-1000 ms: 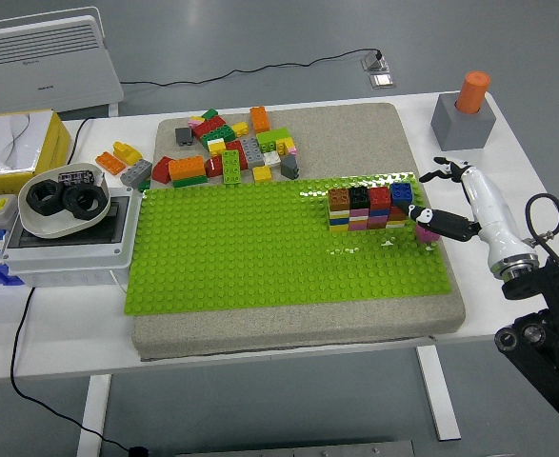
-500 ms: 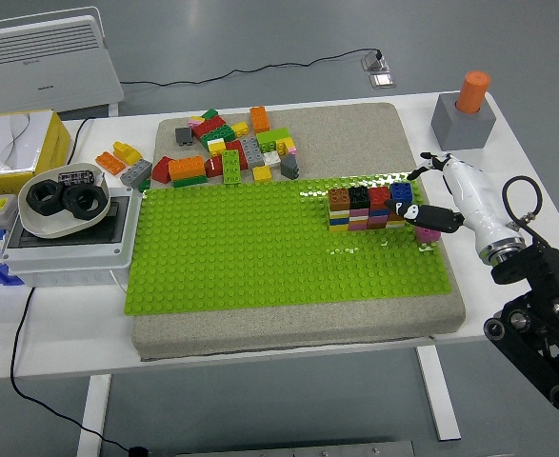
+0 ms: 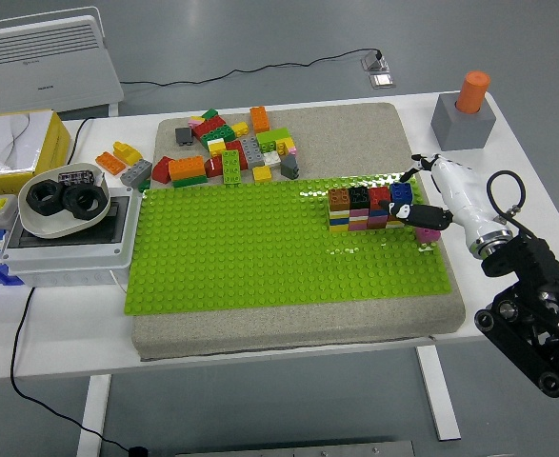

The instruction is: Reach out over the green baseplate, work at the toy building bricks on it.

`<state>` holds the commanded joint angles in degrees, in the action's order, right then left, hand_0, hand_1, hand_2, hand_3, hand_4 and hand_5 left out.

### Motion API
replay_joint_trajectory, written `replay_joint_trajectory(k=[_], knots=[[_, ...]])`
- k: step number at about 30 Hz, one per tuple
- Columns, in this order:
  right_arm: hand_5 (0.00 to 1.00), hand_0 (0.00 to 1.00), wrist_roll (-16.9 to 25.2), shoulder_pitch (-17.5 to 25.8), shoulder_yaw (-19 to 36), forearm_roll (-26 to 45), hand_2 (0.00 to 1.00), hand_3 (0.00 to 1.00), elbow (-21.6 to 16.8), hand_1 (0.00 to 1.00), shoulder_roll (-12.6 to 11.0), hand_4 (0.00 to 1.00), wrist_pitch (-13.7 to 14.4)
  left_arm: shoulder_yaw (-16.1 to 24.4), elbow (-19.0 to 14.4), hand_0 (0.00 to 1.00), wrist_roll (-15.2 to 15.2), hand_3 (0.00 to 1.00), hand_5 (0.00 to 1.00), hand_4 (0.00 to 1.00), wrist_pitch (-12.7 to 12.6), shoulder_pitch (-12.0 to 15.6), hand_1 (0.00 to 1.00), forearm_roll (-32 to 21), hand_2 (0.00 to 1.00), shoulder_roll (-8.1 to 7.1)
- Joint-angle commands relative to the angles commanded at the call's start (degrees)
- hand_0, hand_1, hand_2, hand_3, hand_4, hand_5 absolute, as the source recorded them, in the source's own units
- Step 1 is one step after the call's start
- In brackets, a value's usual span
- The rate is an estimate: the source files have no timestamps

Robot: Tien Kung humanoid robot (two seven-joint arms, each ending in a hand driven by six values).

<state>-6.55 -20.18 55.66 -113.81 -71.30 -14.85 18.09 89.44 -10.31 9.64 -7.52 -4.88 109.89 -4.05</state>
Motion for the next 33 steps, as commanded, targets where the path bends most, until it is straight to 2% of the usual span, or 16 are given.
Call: replay_joint_trajectory(k=[33], knots=[[0.536,0.779,-0.39,-1.12,-1.87,0.26,0.858,0.564,2.49,0.799,-0.05,0.895,-0.98,0.05,0.00,0.701,0.24,0.499,0.194,0.405,0.08,-0.01,0.467,0.29,0.420,0.03]])
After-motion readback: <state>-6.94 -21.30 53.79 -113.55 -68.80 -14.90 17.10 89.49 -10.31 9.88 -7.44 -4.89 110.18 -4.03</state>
